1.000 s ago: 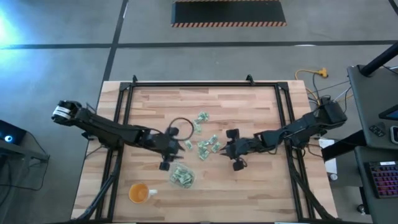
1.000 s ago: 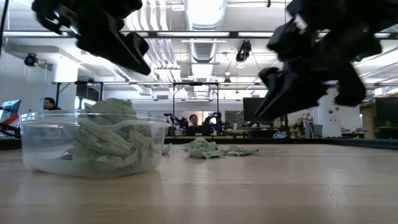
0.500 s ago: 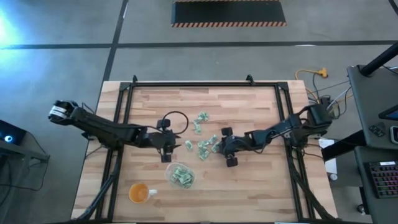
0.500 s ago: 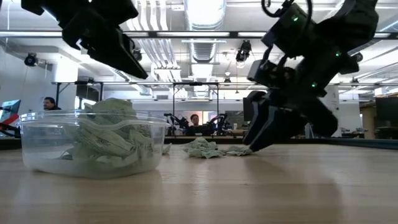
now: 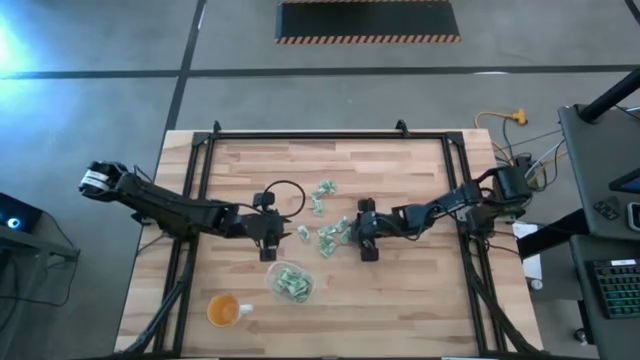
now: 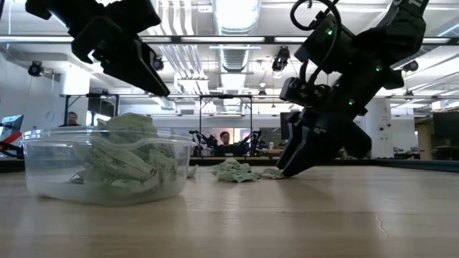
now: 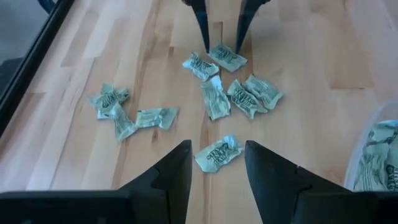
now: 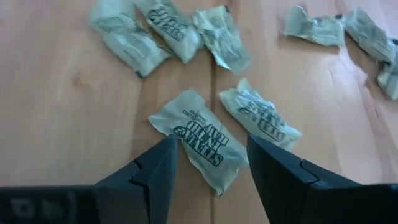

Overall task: Pick and place Stevia / Truvia into bins
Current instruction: Put the stevia packet into the transparent container

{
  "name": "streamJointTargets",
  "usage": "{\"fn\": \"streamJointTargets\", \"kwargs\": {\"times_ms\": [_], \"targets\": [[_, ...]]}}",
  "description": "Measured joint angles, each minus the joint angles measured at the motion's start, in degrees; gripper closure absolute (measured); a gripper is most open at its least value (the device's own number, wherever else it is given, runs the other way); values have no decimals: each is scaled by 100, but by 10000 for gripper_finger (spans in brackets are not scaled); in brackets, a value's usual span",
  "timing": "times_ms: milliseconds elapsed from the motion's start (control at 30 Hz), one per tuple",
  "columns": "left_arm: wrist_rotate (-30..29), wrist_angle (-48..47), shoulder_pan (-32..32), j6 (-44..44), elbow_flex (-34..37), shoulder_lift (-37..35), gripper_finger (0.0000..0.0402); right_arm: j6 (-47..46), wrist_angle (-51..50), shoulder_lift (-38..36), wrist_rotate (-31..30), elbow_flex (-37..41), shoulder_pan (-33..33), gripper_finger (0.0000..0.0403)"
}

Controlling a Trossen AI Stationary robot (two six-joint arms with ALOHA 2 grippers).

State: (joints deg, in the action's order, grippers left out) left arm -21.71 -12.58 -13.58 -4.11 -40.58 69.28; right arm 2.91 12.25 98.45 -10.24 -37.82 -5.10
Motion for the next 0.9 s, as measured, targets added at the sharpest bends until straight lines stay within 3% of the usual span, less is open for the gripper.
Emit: {"fn": "streamJointTargets", "kwargs": {"times_ms": [500, 900], "targets": [[0, 2, 0, 5, 0, 0, 269, -339, -39, -10, 590, 56, 227, 232], [0, 2, 0, 5, 0, -2, 269, -250, -240, -39, 624, 54, 224, 281]]}}
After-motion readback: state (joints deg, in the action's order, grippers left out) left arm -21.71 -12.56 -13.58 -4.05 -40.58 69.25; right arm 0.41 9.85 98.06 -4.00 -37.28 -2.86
